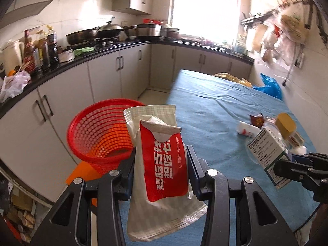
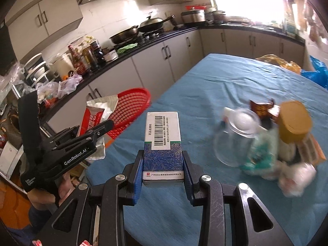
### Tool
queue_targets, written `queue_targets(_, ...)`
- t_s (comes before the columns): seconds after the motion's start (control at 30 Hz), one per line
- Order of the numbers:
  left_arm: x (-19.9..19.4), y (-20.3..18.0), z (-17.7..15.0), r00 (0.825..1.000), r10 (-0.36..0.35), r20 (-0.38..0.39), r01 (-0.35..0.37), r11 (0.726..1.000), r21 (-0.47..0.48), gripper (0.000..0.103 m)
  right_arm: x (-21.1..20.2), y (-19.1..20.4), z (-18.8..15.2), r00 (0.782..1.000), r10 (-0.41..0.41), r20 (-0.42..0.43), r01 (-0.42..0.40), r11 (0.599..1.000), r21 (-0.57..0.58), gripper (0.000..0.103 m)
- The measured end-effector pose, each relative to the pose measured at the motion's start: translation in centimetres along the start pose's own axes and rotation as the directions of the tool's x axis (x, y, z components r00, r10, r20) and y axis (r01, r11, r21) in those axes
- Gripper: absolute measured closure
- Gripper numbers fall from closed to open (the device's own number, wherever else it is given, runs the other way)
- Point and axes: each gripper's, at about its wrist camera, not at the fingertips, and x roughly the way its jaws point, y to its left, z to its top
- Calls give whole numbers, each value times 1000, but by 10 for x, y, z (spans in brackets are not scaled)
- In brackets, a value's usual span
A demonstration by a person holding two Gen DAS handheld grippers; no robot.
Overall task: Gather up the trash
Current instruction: 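Carry the wet-wipe packet and medicine box to the red basket and open both grippers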
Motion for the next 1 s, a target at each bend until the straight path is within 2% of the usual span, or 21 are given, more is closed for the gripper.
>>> queue_targets(0.2,19,42,10,999,38,-24,-39,998,-54,61,36,23,34,998,51,-31,-52,998,-26,66)
queue_targets(0.4,46,81,21,996,64,-65,-71,991,-113,61,90,47,77,993,97,-68,-99,995,-19,66)
queue_targets(0.47,54,88,24,995,65,-70,-73,990,-116,61,107,56,89,990,119,-72,-121,992,-21,66)
queue_targets(0.67,74,104,31,993,92,-70,-101,986,-136,59,158,69,118,990,116,-84,-117,993,-9,63)
queue_targets(0.73,78,106,34,993,93,-68,-103,984,-145,42,162,66,122,989,129,-78,-129,992,4,58)
queue_targets(0.77,79,106,34,992,104,-66,-113,982,-150,39,161,64,123,990,122,-74,-122,992,10,58)
queue_targets(0.87,72,104,32,993,109,-48,-115,983,-141,38,139,57,117,994,107,-34,-107,994,3,57)
queue_targets(1.0,56,89,25,997,72,-22,-75,990,-119,37,96,43,93,993,116,8,-116,993,7,57)
